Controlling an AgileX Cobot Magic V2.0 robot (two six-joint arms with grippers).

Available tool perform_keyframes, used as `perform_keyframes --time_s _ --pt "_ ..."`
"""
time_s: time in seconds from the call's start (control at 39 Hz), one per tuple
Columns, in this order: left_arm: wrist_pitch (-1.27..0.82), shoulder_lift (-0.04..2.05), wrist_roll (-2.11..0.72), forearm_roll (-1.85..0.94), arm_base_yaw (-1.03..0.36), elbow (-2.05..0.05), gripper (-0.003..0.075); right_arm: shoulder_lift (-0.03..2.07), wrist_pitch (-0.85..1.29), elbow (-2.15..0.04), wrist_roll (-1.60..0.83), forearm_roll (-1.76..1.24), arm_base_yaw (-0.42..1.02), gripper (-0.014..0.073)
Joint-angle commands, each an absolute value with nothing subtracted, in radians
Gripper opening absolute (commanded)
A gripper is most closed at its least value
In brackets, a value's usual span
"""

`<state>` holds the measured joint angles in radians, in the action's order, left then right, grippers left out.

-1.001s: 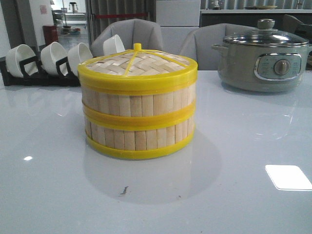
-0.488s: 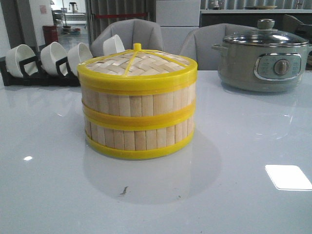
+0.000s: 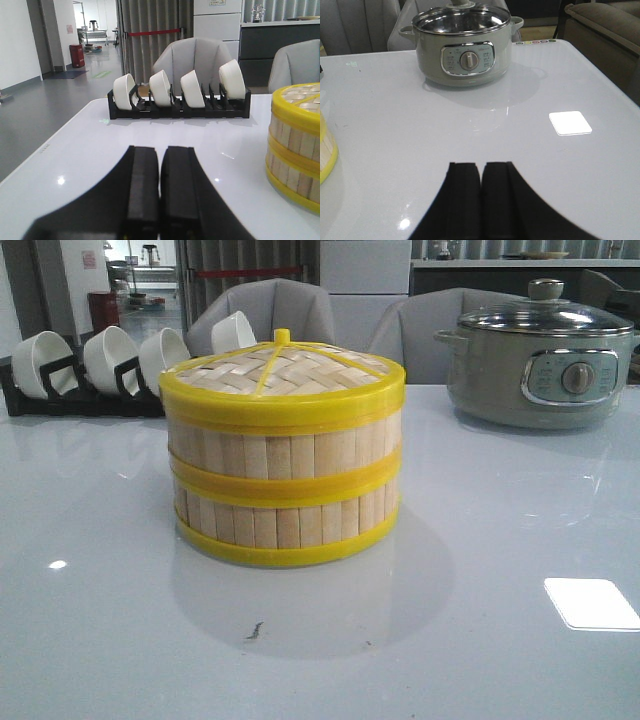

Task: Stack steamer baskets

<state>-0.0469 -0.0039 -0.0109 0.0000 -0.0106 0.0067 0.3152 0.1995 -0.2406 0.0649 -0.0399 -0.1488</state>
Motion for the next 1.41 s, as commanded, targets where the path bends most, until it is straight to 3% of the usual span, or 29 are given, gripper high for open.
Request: perform_keyframes --time_s 0.0,0.64,0.85,1.13,1.39 --pt "0.029 -0.017 -0.007 0.000 -0.009 0.007 0.0087 0.325 0.116 -0.270 0.061 -0.030 -0.153 0.0051" --pt "0.029 -0.017 -0.007 0.000 -0.009 0.007 0.0087 0.324 0.112 -0.266 0.060 -0.029 -0.153 0.0051" --pt "0.029 -0.017 -0.007 0.000 -0.009 0.007 0.0087 0.320 0.018 -0.193 0.056 -0.012 -0.152 0.0051" --pt "0.029 -0.017 -0.007 0.000 -0.009 0.007 0.0087 0.141 -0.195 0.008 0.057 -0.012 -0.135 0.0051" --pt "0.029 -0.017 -0.007 0.000 -0.009 0.007 0.0087 0.044 -0.087 0.015 0.057 -0.012 -0.103 0.0051"
